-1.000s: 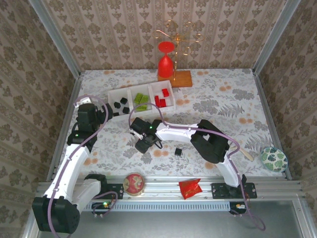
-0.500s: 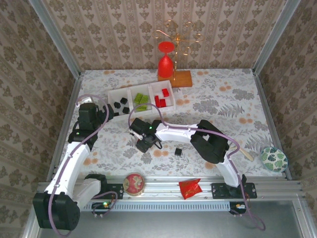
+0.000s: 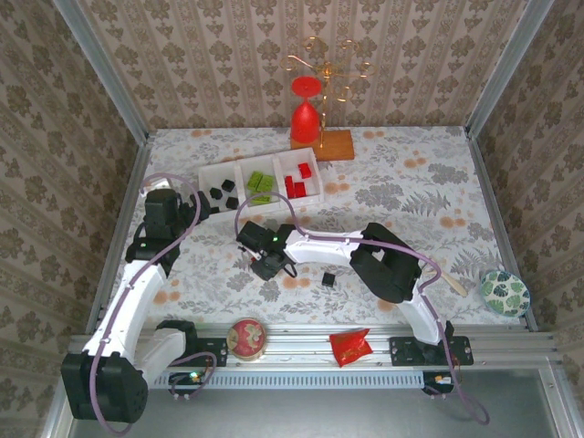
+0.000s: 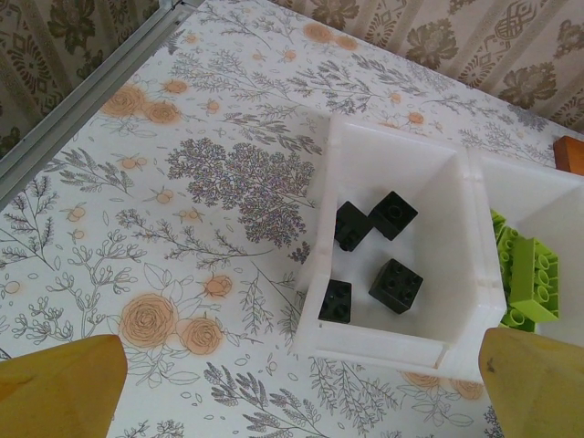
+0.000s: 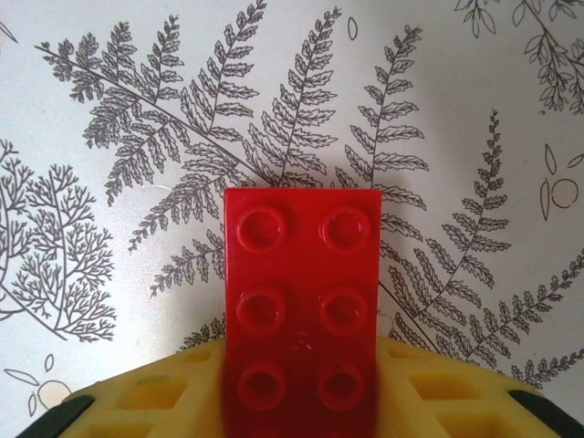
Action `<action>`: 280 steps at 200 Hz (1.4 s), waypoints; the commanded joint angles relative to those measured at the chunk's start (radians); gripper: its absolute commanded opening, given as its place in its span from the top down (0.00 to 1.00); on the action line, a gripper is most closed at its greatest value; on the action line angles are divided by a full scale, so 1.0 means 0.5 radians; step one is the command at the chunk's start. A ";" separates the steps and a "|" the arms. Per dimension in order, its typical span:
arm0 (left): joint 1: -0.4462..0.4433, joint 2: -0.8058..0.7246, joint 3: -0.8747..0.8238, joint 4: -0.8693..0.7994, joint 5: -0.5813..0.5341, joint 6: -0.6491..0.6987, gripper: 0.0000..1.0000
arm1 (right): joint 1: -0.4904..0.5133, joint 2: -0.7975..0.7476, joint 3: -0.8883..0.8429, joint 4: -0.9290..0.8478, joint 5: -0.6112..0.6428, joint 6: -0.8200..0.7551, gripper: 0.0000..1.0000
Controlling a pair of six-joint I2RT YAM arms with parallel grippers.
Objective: Sort the legos into containers by color
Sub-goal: Pick up the lego from the center of the table.
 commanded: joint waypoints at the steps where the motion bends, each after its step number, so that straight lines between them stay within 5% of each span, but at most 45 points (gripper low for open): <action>1: 0.020 0.014 -0.011 0.018 0.017 -0.026 0.00 | -0.009 -0.035 -0.050 -0.089 0.144 0.063 0.61; 280: 0.034 -0.001 -0.032 0.013 0.039 -0.029 0.00 | -0.386 -0.425 -0.178 -0.014 0.458 0.371 0.68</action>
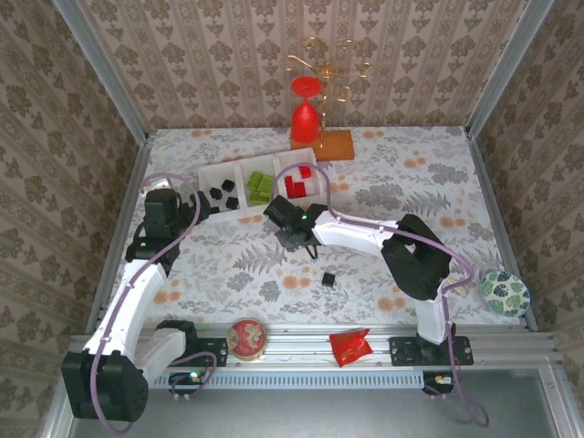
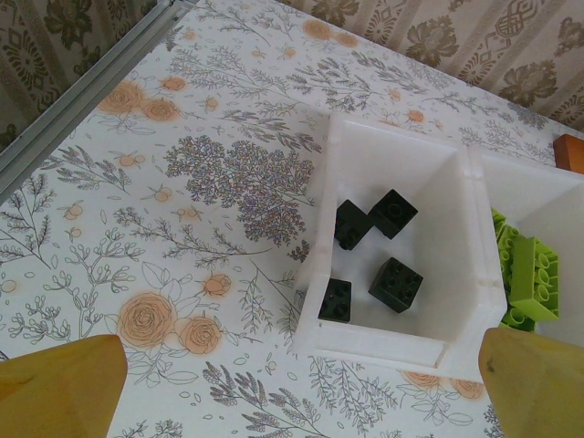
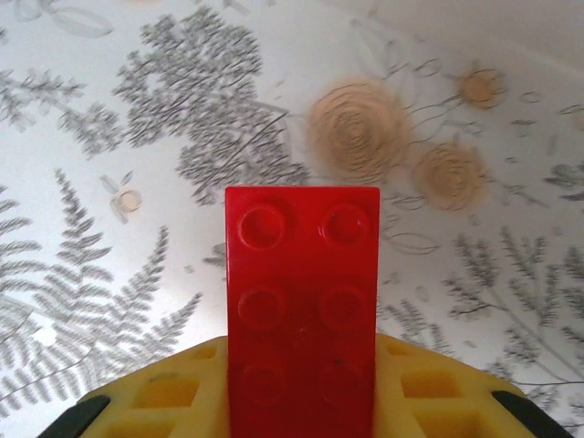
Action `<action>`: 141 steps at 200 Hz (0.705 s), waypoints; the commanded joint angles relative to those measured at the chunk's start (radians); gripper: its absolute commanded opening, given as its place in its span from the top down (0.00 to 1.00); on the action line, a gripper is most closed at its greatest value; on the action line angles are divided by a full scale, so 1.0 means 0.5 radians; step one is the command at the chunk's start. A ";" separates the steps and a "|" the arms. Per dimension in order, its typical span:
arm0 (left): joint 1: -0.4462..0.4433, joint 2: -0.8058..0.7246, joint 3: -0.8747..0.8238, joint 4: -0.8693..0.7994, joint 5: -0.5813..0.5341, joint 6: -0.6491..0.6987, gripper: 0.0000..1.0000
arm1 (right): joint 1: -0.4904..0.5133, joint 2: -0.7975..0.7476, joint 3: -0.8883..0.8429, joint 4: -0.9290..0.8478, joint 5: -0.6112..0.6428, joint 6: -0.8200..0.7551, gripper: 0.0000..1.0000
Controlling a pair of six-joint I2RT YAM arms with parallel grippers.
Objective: Sort the legos into containers by color
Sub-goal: Pick up the lego from the center of the table, then place the lego in the container.
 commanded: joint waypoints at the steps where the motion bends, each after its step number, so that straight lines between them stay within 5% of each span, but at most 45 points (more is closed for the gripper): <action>1: 0.020 -0.014 -0.031 0.007 0.017 -0.028 0.00 | -0.059 -0.069 0.072 -0.018 0.108 0.016 0.68; 141: 0.032 -0.026 -0.037 0.032 0.053 -0.009 0.00 | -0.453 0.271 0.703 0.100 0.116 -0.106 0.66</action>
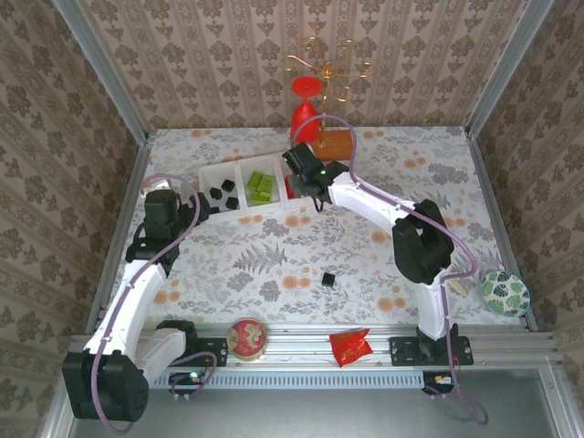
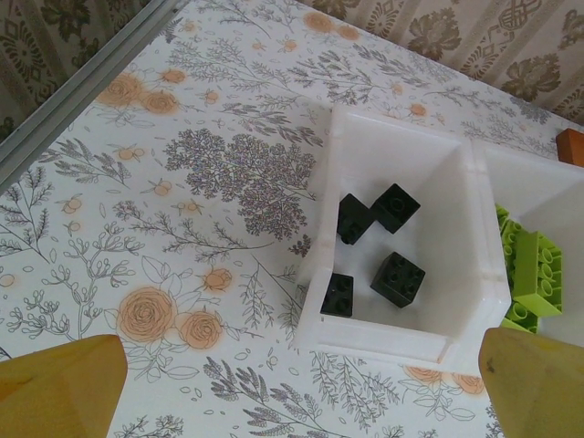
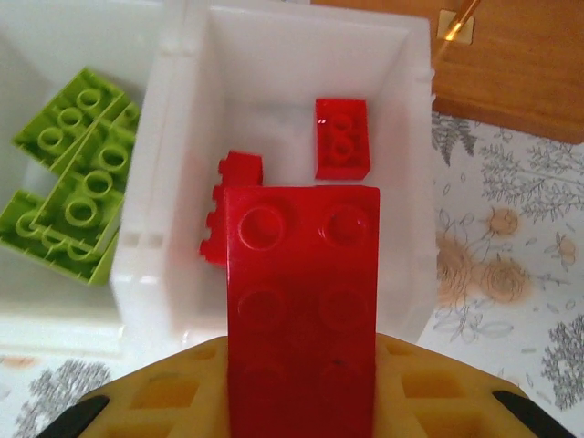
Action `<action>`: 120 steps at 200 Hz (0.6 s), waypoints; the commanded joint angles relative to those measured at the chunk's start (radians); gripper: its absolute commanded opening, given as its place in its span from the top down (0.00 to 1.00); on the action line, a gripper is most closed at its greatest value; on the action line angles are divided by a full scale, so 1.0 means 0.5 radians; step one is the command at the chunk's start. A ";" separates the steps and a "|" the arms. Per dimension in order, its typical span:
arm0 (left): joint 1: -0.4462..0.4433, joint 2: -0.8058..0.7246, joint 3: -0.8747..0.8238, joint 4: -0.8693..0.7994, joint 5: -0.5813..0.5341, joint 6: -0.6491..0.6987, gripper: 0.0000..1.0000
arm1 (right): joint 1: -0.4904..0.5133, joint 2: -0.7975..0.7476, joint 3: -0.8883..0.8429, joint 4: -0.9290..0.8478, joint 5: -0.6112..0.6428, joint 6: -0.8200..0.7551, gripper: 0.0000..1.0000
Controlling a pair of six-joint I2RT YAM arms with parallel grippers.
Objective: Sort the legos into containers by color
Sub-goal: Place the lego in the container.
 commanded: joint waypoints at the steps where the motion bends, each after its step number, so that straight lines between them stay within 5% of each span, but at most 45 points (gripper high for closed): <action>1: 0.018 -0.025 -0.020 0.031 0.031 -0.010 0.00 | -0.031 0.111 0.104 0.027 0.002 -0.046 0.66; 54: 0.017 -0.005 -0.010 0.058 0.117 0.006 0.00 | -0.060 0.303 0.278 0.030 0.077 -0.081 0.61; 120: -0.016 0.027 0.023 0.038 0.152 0.065 0.00 | -0.059 0.279 0.263 0.024 0.106 -0.088 0.37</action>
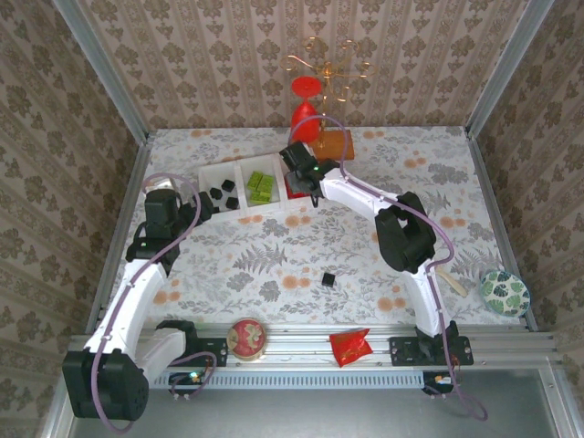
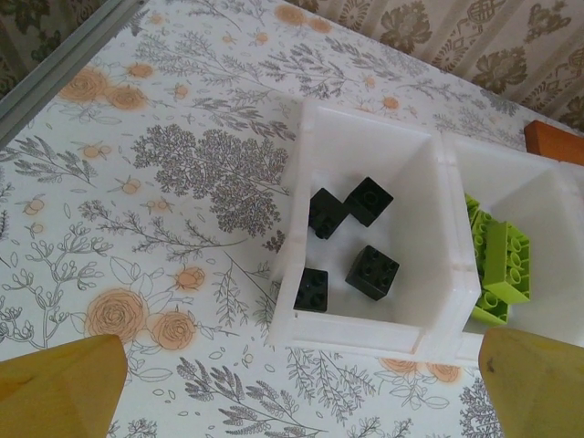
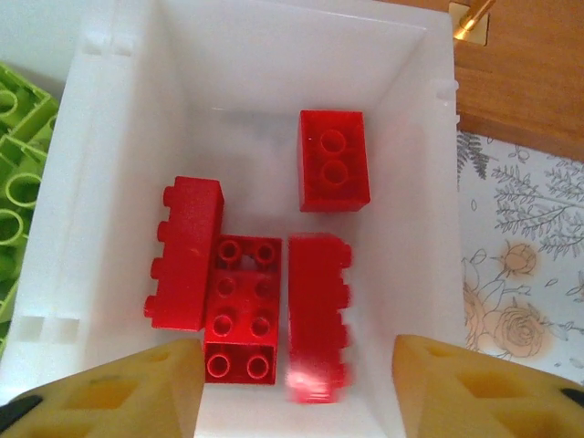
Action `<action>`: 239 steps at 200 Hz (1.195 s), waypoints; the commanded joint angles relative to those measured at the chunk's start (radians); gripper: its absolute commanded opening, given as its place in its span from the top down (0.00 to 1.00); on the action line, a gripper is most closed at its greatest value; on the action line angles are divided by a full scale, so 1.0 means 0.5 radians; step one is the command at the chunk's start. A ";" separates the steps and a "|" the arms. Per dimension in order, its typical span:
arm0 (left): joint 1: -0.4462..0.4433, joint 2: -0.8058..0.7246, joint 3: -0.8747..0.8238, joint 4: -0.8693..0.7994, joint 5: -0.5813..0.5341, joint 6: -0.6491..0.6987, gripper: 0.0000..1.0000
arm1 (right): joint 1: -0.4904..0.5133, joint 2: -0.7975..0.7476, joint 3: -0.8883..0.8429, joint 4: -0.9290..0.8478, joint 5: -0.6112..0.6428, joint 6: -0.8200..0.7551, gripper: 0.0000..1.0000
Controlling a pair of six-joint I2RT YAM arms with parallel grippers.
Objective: Sort the legos into containers by color
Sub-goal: Place the lego in the container, then pick up the lego from the middle-left of the table.
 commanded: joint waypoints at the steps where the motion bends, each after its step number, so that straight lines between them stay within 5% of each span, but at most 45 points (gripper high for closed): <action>1: -0.017 0.007 0.023 0.006 0.032 0.063 0.00 | -0.005 -0.021 0.034 0.018 0.061 -0.003 0.37; 109: -0.457 0.009 0.034 -0.100 -0.169 0.208 0.00 | 0.033 -0.549 -0.484 0.106 0.069 0.209 0.19; 180: -1.013 0.167 0.035 -0.008 -0.210 0.229 0.00 | 0.027 -1.019 -1.008 -0.046 0.265 0.580 0.00; 239: -1.457 0.480 0.181 -0.227 -0.172 -0.103 0.00 | -0.071 -1.266 -1.289 -0.284 0.393 0.826 0.00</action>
